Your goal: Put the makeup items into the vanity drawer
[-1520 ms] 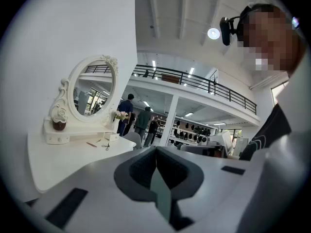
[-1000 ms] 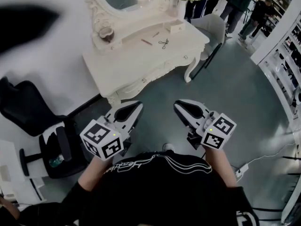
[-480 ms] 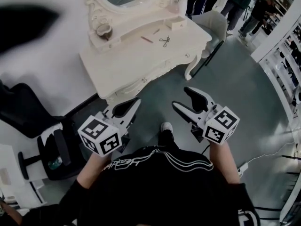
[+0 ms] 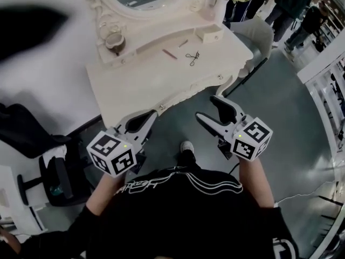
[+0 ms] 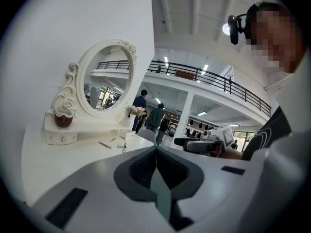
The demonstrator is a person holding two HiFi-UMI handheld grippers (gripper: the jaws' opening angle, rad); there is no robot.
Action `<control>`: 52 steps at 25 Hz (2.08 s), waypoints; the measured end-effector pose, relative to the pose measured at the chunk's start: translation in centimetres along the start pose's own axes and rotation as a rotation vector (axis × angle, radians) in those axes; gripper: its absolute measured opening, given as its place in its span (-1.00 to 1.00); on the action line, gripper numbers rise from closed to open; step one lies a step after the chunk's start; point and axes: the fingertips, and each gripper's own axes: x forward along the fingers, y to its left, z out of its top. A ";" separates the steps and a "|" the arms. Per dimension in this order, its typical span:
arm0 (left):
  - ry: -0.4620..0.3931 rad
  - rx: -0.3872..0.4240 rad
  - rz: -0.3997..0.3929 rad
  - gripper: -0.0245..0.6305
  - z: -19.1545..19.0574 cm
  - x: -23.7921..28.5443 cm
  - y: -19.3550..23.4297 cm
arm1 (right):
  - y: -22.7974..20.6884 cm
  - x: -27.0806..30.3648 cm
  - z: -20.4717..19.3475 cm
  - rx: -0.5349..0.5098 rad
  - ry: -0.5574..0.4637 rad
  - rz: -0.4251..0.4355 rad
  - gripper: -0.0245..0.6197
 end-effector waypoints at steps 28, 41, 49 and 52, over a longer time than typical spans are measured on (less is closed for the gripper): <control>0.065 -0.160 0.278 -0.85 3.4 18.7 20.9 | -25.5 21.5 -2.8 -0.017 0.348 0.121 0.00; 0.135 -0.237 0.266 -0.85 1.9 18.4 29.3 | -29.5 31.0 -9.1 -0.048 0.573 0.019 -0.06; 0.157 -0.264 0.265 -0.85 1.3 18.2 32.9 | -31.6 34.5 -11.8 -0.048 0.686 -0.027 -0.25; 0.164 -0.268 0.262 -0.85 1.1 18.3 33.7 | -32.1 35.0 -12.4 -0.056 0.725 -0.045 -0.37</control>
